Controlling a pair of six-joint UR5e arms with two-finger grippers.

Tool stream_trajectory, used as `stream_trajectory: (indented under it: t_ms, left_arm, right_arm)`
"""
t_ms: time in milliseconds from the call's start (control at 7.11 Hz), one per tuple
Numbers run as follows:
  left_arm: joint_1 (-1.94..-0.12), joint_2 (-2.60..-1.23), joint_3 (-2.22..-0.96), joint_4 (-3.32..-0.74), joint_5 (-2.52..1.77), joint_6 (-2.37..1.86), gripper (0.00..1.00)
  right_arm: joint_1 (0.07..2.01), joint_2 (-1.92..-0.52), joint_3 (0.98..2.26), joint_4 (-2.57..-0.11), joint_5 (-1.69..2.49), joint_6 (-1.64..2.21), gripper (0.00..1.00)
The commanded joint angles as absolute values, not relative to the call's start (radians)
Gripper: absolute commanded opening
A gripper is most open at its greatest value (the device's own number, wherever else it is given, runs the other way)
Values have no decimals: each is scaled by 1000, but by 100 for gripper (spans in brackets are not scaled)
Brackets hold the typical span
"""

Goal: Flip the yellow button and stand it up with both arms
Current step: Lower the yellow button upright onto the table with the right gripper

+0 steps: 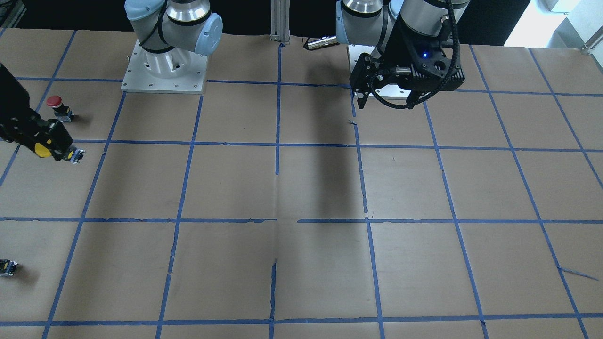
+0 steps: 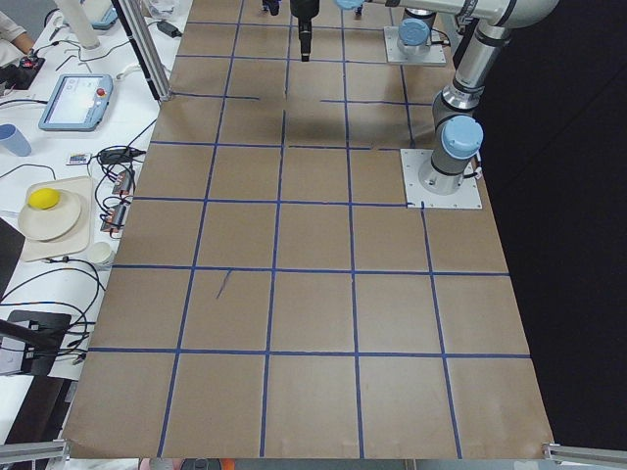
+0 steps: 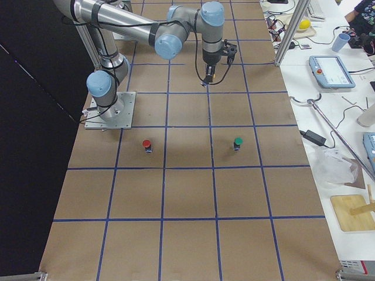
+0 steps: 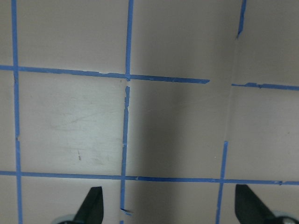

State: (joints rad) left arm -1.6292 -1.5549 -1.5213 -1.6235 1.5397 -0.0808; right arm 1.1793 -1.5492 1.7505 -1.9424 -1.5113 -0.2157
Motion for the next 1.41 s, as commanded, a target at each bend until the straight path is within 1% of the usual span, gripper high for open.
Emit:
stream_trajectory:
  t_ms: [0,141,422,703,984,1266]
  left_arm:
    - [-1612,-1557,-1513,-1617,1546,-55,100]
    - [-1608,-1562,-1502,-1617,1546,-67,100]
    - [-1542,-1563,-1499,-1615,1537,-55,100]
    - [-1548,-1563,-1505,-1615,1543,-71,100]
    - [-1548,-1565,-1500,-1612,1545,-66,100]
    - [-1548,-1563,-1506,-1579,1546,-75,100]
  right_arm:
    - [1029,-1551,1927,-2246,-1496,-445,11]
    - [979,-1549,1980,-2313,-1453,-516,11]
    - [890,-1549,2060,-2408,-1370,-625,11]
    - [815,-1548,2158,-2480,-1249,-780,11]
    - [752,-1542,2178,-2484,-1206,-857,11]
    - [750,-1502,2178,-2491,-1206,-864,11]
